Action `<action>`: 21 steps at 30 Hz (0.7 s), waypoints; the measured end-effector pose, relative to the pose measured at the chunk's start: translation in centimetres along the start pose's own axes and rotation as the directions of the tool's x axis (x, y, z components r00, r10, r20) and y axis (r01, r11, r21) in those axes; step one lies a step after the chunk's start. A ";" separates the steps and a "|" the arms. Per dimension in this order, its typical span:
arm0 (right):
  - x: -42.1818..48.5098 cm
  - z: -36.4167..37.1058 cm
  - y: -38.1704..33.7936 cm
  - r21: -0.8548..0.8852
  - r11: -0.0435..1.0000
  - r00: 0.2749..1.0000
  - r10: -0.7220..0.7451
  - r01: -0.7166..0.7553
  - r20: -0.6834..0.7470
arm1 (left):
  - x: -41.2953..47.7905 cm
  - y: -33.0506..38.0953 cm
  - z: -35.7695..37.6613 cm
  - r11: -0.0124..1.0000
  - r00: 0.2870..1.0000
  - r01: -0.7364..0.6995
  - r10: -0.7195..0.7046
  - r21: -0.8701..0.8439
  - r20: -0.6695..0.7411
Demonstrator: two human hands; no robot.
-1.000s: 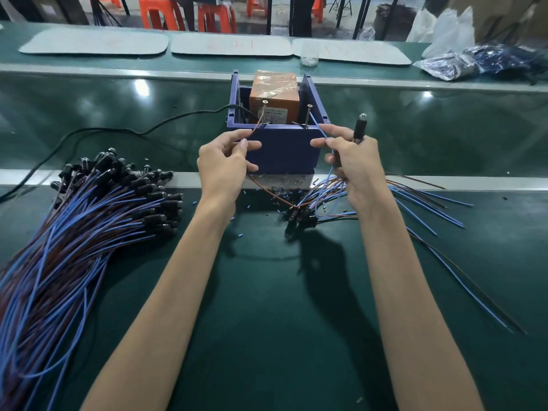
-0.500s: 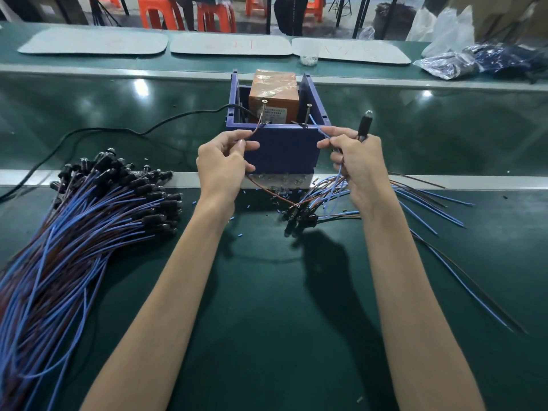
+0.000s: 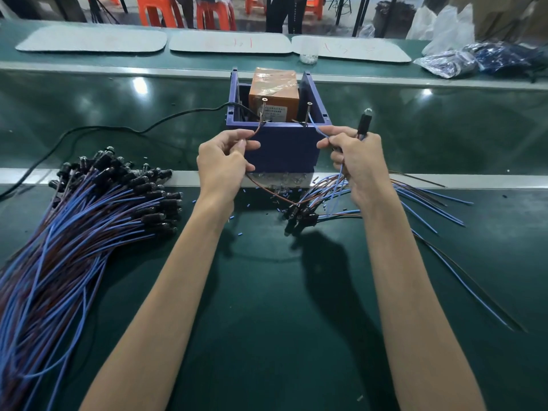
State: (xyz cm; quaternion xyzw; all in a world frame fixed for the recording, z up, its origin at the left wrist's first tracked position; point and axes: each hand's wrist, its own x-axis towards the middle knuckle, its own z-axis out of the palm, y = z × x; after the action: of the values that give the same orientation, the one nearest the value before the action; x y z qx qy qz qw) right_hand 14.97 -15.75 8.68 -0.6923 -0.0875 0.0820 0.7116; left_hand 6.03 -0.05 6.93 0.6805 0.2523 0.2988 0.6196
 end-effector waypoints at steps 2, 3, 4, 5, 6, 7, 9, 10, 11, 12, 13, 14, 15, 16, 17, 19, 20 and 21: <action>0.0 0.0 0.0 -0.004 1.000 1.000 0.000 0.000 0.003 | 0.0 0.0 0.0 1.000 1.000 0.000 0.000 0.008 0.004; 0.0 0.0 0.0 -0.004 1.000 1.000 0.000 0.001 0.005 | 0.0 0.0 0.0 1.000 1.000 -0.001 0.001 0.010 0.005; 0.0 0.0 0.0 -0.005 1.000 1.000 -0.001 0.001 0.008 | 0.0 0.0 0.0 1.000 1.000 -0.002 0.002 0.011 0.007; 0.0 -0.1 0.0 -0.005 1.000 1.000 0.000 0.001 0.010 | 0.0 0.0 -0.1 1.000 1.000 -0.002 0.002 0.010 0.009; 0.0 0.0 0.0 -0.005 1.000 1.000 0.000 0.000 0.012 | 0.0 0.0 -0.1 1.000 1.000 -0.003 0.003 0.010 0.010; 0.0 0.0 0.0 -0.004 1.000 1.000 0.000 0.000 0.015 | 0.0 0.0 -0.1 1.000 1.000 -0.004 0.004 0.010 0.012; -0.1 0.0 0.0 -0.010 1.000 1.000 0.002 -0.002 0.023 | -0.1 0.0 -0.1 1.000 1.000 -0.006 0.006 0.011 0.015; -0.1 0.1 0.0 -0.016 1.000 1.000 0.004 -0.003 0.028 | -0.1 0.0 0.0 1.000 1.000 -0.007 0.007 0.011 0.018; -0.1 0.2 0.0 -0.022 1.000 0.999 0.006 -0.005 0.034 | -0.1 0.0 0.0 1.000 1.000 -0.009 0.009 0.012 0.021; -0.2 0.3 0.0 -0.027 1.000 0.999 0.007 -0.006 0.040 | -0.2 0.0 0.1 1.000 1.000 -0.011 0.011 0.014 0.025; -0.2 0.4 0.0 -0.030 1.000 0.999 0.009 -0.008 0.044 | -0.2 0.0 0.2 1.000 1.000 -0.012 0.012 0.016 0.028; -0.3 0.5 0.0 -0.031 0.999 0.999 0.010 -0.008 0.046 | -0.2 -0.1 0.2 1.000 0.999 -0.014 0.013 0.016 0.030; -0.4 0.6 0.0 -0.030 1.000 0.999 0.010 -0.009 0.044 | -0.2 -0.1 0.2 1.000 0.999 -0.015 0.015 0.016 0.031; -0.4 0.7 0.0 -0.025 1.000 0.999 0.009 -0.008 0.040 | -0.2 -0.1 0.2 1.000 0.999 -0.017 0.016 0.016 0.031; -0.5 0.7 0.0 -0.019 1.000 0.999 0.008 -0.008 0.034 | -0.2 -0.1 0.2 1.000 0.999 -0.017 0.017 0.016 0.030; -0.5 0.7 -0.1 -0.004 1.000 1.000 0.008 -0.007 0.025 | -0.2 -0.1 0.1 1.000 0.999 -0.021 0.020 0.010 0.035; -0.5 0.7 -0.1 0.005 1.000 1.000 0.005 -0.005 0.018 | -0.2 0.0 0.0 1.000 0.999 -0.025 0.025 0.003 0.044; -0.5 0.7 -0.1 0.014 1.000 1.000 0.000 0.000 0.009 | -0.2 0.0 0.0 0.999 0.998 -0.030 0.031 -0.010 0.062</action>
State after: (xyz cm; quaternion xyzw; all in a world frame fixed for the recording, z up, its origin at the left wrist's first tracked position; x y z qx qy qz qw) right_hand 14.32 -15.19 8.81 -0.6869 -0.0902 0.0859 0.7160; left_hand 5.88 -0.25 6.95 0.6904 0.2213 0.2883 0.6256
